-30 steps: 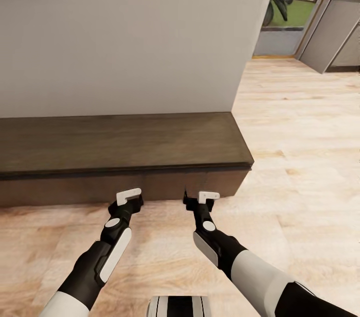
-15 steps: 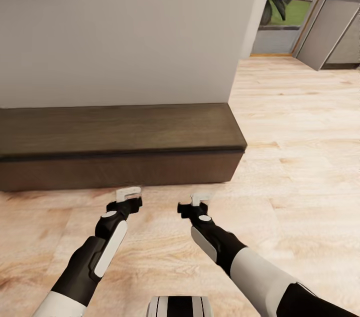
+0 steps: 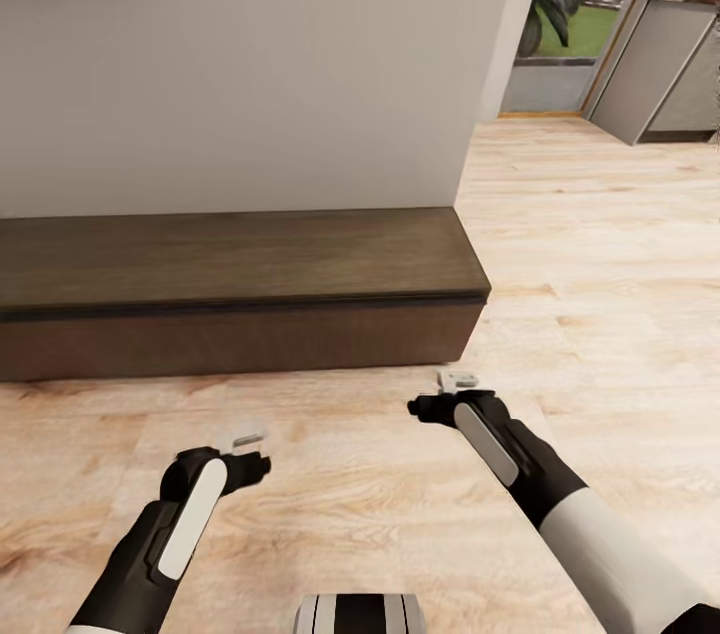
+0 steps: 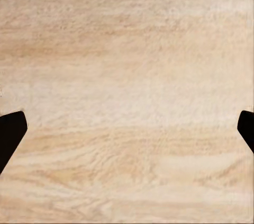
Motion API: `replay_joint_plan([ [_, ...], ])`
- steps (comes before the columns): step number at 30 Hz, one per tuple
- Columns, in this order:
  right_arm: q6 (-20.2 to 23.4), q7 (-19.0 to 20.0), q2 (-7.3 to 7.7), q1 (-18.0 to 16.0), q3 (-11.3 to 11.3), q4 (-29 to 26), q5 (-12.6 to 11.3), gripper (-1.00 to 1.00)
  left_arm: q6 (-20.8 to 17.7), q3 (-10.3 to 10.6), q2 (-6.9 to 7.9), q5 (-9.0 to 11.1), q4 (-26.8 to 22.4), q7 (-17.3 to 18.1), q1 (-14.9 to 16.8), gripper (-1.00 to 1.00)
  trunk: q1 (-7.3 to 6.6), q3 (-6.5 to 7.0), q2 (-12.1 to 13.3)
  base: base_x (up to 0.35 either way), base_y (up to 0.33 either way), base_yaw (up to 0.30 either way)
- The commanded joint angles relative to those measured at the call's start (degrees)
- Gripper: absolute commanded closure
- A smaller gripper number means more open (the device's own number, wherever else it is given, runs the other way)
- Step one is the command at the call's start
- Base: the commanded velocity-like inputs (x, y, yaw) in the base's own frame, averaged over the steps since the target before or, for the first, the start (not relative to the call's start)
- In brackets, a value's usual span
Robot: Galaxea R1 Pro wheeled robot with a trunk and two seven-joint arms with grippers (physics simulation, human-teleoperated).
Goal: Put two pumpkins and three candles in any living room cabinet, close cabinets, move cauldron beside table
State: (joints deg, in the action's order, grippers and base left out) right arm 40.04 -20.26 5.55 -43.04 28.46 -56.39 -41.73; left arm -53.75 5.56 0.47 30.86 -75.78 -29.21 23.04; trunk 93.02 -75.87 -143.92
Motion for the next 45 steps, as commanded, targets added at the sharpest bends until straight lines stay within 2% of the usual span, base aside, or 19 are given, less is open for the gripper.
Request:
replay_joint_plan([
  [1, 0.2, -0.3, 0.40, 0.9, 0.2, -0.3, -1.4, -1.00, -0.2, 0.0, 0.05, 0.6, 0.0, -0.6, -0.8, -1.00, -0.03, 0.19, 0.0, 0.000, 0.000, 0.000],
  [5, -2.6, 4.1, 0.86, 6.9, 0.2, -2.0, -2.1, -1.00, 0.2, -1.4, 0.05, 0.7, 0.7, -0.6, -2.9, -1.00, -0.14, 1.07, 0.1, 0.000, 0.000, 0.000],
  [6, -4.0, 5.7, 1.22, 8.4, 0.2, -2.5, -2.2, -1.00, 0.4, -1.7, 0.05, 0.7, 1.6, -0.6, -3.4, -1.00, -0.16, 1.30, 0.1, 0.000, 0.000, 0.000],
  [9, -6.1, 7.2, 2.04, 11.1, 0.3, -1.2, -2.0, -1.00, 2.4, -1.9, -0.06, 0.5, 5.6, -0.7, -3.9, -1.00, -0.24, 1.96, 0.1, 0.000, 0.000, 0.000],
  [13, -9.3, 7.6, 2.11, 11.9, 0.5, 2.2, -1.5, -1.00, 5.8, -1.9, -0.22, 0.5, 7.9, -1.0, -4.2, -1.00, -0.34, 2.85, 0.2, 0.000, 0.000, 0.000],
  [19, -12.8, 7.4, 2.02, 12.0, 0.6, 3.9, -1.6, -1.00, 8.0, -1.9, -0.06, 0.2, 11.4, -1.0, -4.7, -1.00, -0.50, 4.18, 0.2, 0.000, 0.000, 0.000],
  [23, -13.3, 7.4, 1.94, 12.0, 0.6, 4.0, -1.6, -1.00, 16.1, -1.6, -0.41, 0.4, 19.3, -0.3, -5.0, -1.00, -0.60, 5.06, 0.3, 0.000, 0.000, 0.000],
  [26, -13.4, 7.4, 1.86, 12.0, 0.6, 4.2, -1.5, -1.00, 17.9, -1.4, -0.57, 0.2, 19.5, -0.1, -5.0, -1.00, -0.68, 5.73, 0.3, 0.000, 0.000, 0.000],
  [32, -13.5, 7.5, 1.84, 12.0, 0.6, 5.9, -1.4, -1.00, 17.6, -1.5, -0.91, 0.7, 17.6, -0.3, -4.8, -1.00, -0.83, 7.06, 0.4, 0.000, 0.000, 0.000],
  [36, -13.6, 7.5, 1.81, 12.0, 0.6, 6.6, -1.4, -1.00, 13.4, -1.6, -1.53, 0.8, 13.7, -0.7, -4.7, -1.00, -0.94, 7.94, 0.5, 0.000, 0.000, 0.000],
  [39, -14.1, 7.5, 1.78, 12.0, 0.6, 6.8, -1.2, -1.00, 12.1, -0.7, -4.19, 0.2, 12.6, -1.1, -4.7, -1.00, -1.01, 8.61, 0.5, 0.000, 0.000, 0.000],
  [42, -13.1, 8.1, 1.73, 11.3, 0.6, 5.8, -1.8, -1.00, 12.0, -0.8, -3.70, 1.2, 12.6, -1.0, -5.3, -1.00, -1.02, 8.60, 0.5, 0.000, 0.000, 0.000],
  [45, -12.2, 8.1, 1.72, 11.4, 0.4, 4.9, -1.9, -1.00, 12.2, -0.8, -3.60, 1.2, 12.7, -1.0, -5.4, -1.00, -1.02, 8.60, 0.5, 0.000, 0.000, 0.000],
])
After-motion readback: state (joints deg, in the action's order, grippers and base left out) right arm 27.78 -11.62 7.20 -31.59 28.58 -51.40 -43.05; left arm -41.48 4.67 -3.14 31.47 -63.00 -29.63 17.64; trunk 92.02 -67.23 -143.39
